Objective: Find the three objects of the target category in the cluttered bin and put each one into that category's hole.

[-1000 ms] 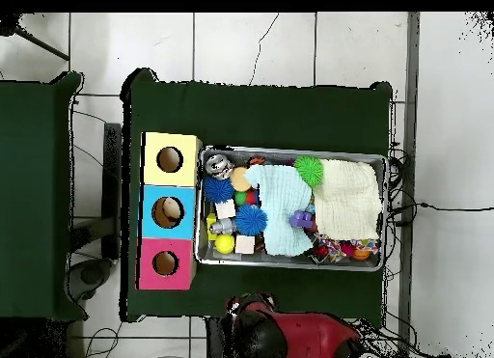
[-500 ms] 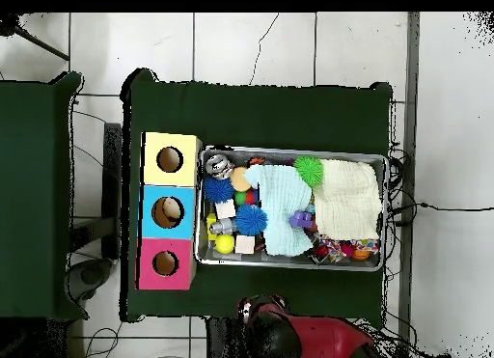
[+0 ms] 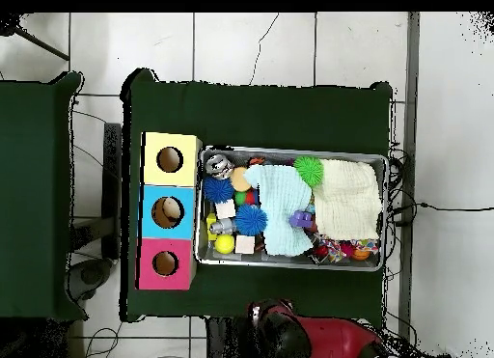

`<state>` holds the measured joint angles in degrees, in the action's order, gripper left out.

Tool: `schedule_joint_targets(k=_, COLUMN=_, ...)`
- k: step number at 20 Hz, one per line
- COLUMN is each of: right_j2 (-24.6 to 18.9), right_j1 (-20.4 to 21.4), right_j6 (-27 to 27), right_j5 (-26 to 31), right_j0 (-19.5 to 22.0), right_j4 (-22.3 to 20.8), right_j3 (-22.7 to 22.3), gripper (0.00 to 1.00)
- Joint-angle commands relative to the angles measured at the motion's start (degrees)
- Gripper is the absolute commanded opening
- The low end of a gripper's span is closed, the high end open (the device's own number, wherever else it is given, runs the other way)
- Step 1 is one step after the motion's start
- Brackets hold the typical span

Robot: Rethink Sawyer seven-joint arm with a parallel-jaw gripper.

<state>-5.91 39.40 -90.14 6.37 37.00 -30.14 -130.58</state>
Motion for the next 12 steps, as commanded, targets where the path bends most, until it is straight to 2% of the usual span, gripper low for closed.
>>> schedule_joint_targets(k=1, right_j2=-1.61, right_j1=-5.41, right_j6=-2.11, right_j5=-2.34, right_j0=3.76, right_j4=-4.19, right_j3=13.01, gripper=1.0)
schedule_joint_targets(k=12, right_j2=-3.46, right_j1=-7.69, right_j6=-1.72, right_j5=-2.7, right_j0=7.2, right_j4=-8.73, right_j3=16.8, gripper=1.0)
